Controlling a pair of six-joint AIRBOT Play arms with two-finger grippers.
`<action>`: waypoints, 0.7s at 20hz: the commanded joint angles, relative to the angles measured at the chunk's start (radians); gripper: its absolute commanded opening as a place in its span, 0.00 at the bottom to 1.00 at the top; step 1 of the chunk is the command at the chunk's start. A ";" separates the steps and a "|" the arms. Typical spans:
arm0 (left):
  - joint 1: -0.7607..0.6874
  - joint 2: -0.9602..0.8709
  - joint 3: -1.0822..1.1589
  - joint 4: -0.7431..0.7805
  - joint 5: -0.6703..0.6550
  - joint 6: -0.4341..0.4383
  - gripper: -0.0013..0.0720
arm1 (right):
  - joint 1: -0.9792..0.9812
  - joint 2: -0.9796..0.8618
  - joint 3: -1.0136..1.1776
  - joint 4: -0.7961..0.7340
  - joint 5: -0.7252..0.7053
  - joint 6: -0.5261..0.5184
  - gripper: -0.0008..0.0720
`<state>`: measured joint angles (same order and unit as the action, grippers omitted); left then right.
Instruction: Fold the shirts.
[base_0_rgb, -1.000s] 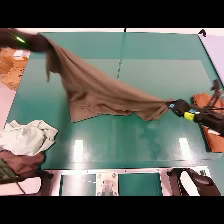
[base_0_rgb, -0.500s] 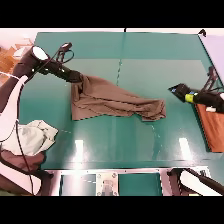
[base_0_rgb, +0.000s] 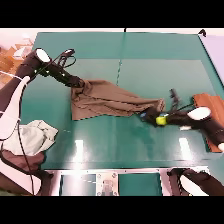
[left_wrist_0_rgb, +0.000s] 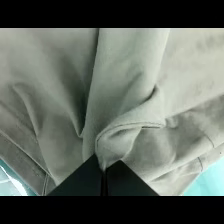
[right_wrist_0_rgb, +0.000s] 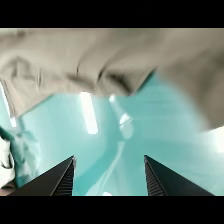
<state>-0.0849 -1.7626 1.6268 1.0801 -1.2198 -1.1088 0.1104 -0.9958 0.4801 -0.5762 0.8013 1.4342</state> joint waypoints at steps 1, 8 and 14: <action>-0.001 -0.001 0.000 0.005 0.001 0.003 0.05 | 0.292 -0.082 -0.096 0.219 -0.363 0.032 0.70; -0.001 -0.001 0.000 0.007 -0.003 0.003 0.05 | 0.372 -0.446 0.193 0.243 -0.387 0.021 0.70; -0.001 -0.001 0.000 0.043 -0.003 0.011 0.05 | 0.352 -0.501 0.264 0.194 -0.441 0.021 0.20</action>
<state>-0.0853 -1.7630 1.6268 1.1023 -1.2232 -1.1046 0.4690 -1.4700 0.7128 -0.3569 0.3828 1.4559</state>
